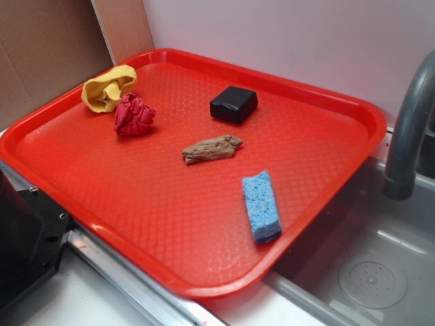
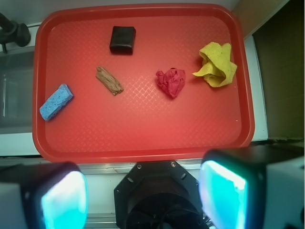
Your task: Grab the red paper.
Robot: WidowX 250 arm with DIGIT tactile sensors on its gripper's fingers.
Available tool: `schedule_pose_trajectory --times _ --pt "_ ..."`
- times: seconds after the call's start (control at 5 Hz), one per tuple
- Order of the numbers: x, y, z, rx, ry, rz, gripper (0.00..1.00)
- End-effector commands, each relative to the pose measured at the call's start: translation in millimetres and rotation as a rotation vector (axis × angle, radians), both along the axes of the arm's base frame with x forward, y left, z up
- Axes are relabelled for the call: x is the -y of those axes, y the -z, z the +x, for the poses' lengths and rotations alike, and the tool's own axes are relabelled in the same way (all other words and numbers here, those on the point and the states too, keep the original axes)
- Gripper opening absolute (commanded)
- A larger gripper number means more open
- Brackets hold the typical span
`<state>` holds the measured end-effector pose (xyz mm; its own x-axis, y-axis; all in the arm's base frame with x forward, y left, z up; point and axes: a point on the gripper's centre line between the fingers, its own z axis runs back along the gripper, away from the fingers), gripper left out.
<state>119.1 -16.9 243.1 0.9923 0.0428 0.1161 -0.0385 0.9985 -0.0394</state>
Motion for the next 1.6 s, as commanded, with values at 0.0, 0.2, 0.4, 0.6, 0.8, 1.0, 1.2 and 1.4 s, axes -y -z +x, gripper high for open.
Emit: schedule_pose_trajectory --times 0.0,0.2,0.4,0.6,0.8,1.0,1.2,1.4 --pt "0.0 0.0 0.0 0.000 0.000 0.000 1.00" --pt "-39.7 48.5 13.8 -0.066 -0.182 0.097 1.00" --pt "-63.2 80.0 19.5 -0.135 -0.266 0.091 1.00" --pt "-72.4 106.3 21.8 -0.097 -0.442 0.131 1.00" --pt "-67.5 130.0 29.8 -0.068 -0.522 0.163 1.00" --pt "-66.3 153.2 43.5 -0.029 -0.558 0.169 1.00" --pt "-67.1 169.7 63.3 -0.011 -0.543 0.146 1.00" --pt "-70.6 181.3 84.4 -0.031 -0.532 0.128 1.00"
